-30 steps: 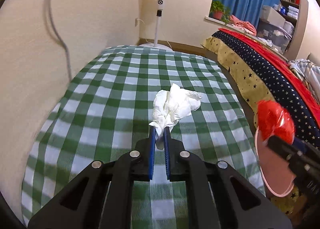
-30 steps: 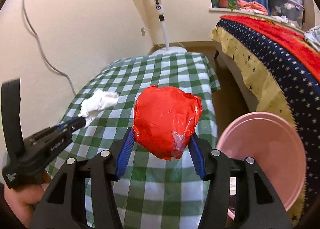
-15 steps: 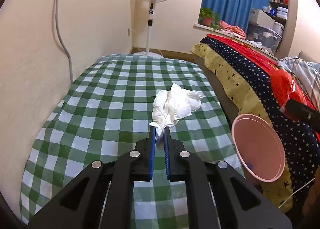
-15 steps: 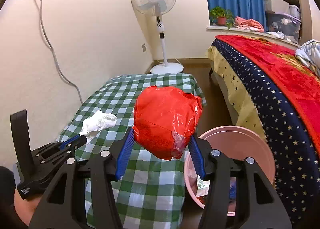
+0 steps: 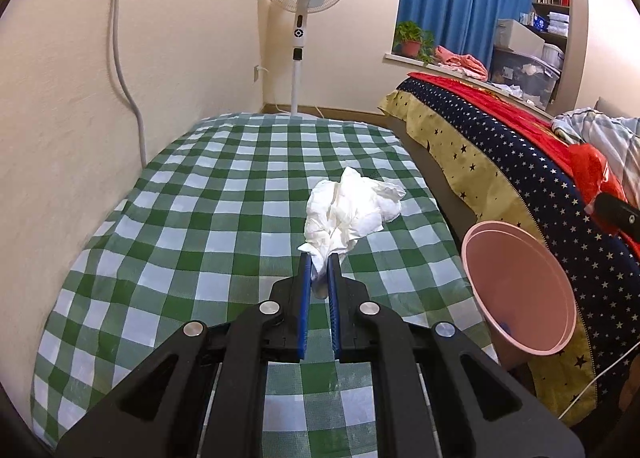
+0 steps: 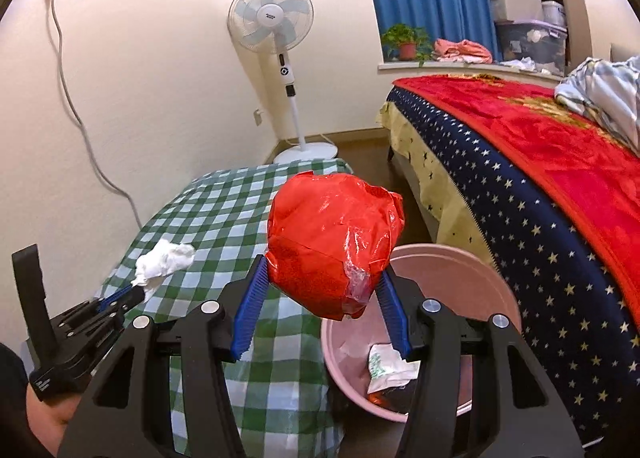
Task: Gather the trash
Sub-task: 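Carry the white tissue and red bag over the pink bin with both tools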
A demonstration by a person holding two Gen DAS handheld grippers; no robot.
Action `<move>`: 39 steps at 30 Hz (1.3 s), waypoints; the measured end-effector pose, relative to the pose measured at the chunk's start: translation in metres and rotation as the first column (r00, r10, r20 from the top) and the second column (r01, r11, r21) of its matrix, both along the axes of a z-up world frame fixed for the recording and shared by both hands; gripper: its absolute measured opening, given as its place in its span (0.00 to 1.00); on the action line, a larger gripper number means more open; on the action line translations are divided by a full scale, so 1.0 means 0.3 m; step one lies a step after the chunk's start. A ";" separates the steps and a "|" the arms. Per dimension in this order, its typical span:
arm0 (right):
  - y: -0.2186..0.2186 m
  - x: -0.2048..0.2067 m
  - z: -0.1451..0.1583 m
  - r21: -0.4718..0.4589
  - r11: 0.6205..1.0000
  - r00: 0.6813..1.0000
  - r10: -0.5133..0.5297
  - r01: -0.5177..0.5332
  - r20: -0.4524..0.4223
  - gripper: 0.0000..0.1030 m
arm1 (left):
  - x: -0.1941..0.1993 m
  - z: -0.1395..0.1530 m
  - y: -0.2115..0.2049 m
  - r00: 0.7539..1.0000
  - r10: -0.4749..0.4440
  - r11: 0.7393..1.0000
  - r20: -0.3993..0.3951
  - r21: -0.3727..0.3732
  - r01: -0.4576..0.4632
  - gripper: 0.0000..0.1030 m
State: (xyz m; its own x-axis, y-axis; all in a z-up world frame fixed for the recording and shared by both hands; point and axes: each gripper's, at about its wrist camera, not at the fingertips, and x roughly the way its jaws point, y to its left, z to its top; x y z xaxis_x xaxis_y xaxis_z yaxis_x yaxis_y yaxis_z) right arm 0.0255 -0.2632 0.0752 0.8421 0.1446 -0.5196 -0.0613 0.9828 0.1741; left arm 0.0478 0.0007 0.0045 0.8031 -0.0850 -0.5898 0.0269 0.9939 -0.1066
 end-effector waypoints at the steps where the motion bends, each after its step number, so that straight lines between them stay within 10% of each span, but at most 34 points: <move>1: -0.003 0.004 -0.005 0.004 1.000 1.000 -0.003 0.003 -0.002 0.52 | -0.001 -0.001 0.001 1.000 0.000 1.000 0.000 0.001 0.000 0.08; 39: -0.076 0.031 -0.028 0.024 0.992 0.993 -0.121 0.121 -0.011 0.52 | 0.021 -0.008 -0.120 0.997 -0.081 0.997 0.015 0.014 0.081 0.08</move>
